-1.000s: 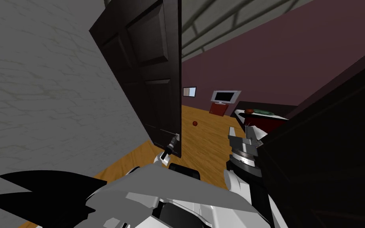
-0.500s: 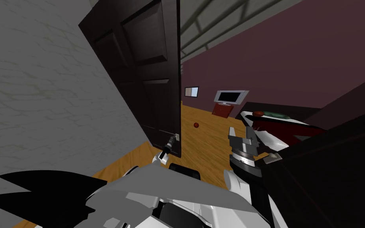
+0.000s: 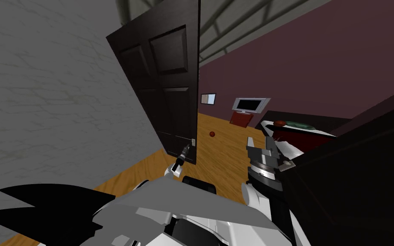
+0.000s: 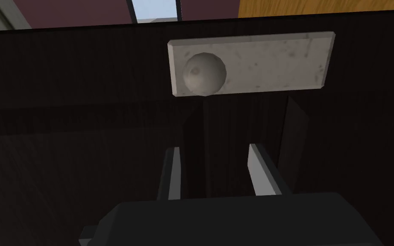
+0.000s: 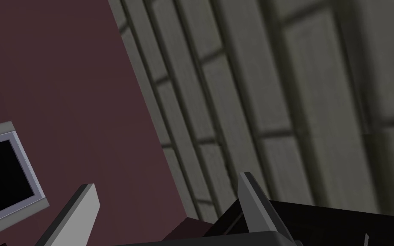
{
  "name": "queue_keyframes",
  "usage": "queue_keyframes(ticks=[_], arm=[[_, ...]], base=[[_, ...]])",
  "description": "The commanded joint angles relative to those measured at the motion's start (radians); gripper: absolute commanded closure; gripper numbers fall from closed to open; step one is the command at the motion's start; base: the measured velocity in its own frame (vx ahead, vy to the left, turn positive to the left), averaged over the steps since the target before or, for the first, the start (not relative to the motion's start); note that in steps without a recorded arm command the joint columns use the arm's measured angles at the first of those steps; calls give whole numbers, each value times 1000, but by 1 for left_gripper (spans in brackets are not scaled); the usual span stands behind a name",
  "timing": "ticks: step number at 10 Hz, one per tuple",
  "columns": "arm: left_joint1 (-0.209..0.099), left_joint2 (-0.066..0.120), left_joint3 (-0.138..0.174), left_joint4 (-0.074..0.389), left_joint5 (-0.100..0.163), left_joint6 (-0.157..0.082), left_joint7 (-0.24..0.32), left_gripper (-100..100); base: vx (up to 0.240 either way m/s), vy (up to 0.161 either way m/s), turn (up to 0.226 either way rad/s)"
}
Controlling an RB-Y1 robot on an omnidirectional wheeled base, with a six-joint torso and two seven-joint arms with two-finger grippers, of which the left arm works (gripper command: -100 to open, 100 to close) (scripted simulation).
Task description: Push the door open
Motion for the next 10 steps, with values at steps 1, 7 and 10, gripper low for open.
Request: queue_keyframes(ticks=[1,7,10], arm=[[1,-5,2,-3,3,3,1,-100],[4,-4,11,4,8,-11,-7,-100],[7,-8,18,8,11,-24,-13,-100]], base=[[-248,-77,52],[69,-40,-6],[218,-31,-31]])
